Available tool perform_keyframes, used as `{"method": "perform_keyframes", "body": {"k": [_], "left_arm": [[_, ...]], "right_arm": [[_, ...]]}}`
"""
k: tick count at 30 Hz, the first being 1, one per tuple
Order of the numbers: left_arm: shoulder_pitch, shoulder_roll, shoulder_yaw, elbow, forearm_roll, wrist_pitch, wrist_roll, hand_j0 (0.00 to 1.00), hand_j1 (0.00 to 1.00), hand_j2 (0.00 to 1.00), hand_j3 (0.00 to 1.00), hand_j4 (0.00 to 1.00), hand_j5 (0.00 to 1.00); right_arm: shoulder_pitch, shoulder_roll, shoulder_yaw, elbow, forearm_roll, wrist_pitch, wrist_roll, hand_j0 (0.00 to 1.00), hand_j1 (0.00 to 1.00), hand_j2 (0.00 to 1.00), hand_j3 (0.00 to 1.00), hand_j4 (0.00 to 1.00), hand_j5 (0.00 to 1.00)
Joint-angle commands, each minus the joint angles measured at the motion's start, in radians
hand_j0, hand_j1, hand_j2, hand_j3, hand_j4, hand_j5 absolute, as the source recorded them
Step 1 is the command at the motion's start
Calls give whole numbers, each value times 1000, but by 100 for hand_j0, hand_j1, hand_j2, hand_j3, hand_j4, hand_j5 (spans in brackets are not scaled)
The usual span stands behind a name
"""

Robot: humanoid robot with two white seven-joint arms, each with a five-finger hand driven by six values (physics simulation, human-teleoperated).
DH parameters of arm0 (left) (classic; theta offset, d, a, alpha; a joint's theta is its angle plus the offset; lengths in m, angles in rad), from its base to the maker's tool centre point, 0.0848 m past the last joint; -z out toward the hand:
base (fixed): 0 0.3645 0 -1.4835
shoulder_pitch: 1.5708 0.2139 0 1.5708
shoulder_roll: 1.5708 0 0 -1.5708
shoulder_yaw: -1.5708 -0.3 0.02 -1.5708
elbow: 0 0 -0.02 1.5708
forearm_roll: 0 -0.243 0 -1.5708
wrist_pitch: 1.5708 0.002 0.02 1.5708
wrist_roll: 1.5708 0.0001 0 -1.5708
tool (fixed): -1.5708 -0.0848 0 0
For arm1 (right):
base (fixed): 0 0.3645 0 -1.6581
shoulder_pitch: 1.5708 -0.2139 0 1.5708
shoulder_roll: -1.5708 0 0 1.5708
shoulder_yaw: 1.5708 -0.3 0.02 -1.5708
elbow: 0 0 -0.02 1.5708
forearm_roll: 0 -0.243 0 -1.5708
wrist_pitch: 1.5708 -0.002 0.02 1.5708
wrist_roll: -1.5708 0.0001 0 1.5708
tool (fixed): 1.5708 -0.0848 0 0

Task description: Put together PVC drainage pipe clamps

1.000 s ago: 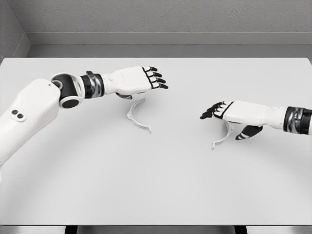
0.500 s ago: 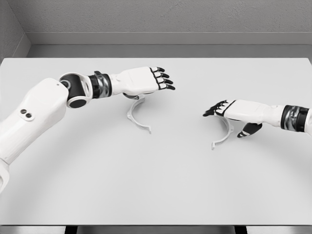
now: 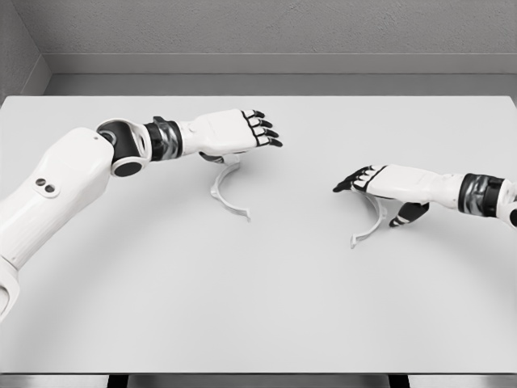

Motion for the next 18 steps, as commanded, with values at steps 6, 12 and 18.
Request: {"method": "perform_keyframes", "body": {"k": [6,12,18], "left_arm": [[0,-39,2,47,-40,8,1,99,99,99,99,99,99],[-2,-51,4,70,-43,25,2,99,99,99,99,99,99],[-2,-51,4,71,-69,67,2,99,99,99,99,99,99]], "right_arm": [[0,5,0,0,-6,3,0,100,100,100,100,100,100],[-8,17,0,-2,-6,3,0,100,100,100,100,100,100],[-14,21,17,-2,-6,3,0,100,100,100,100,100,100]]}}
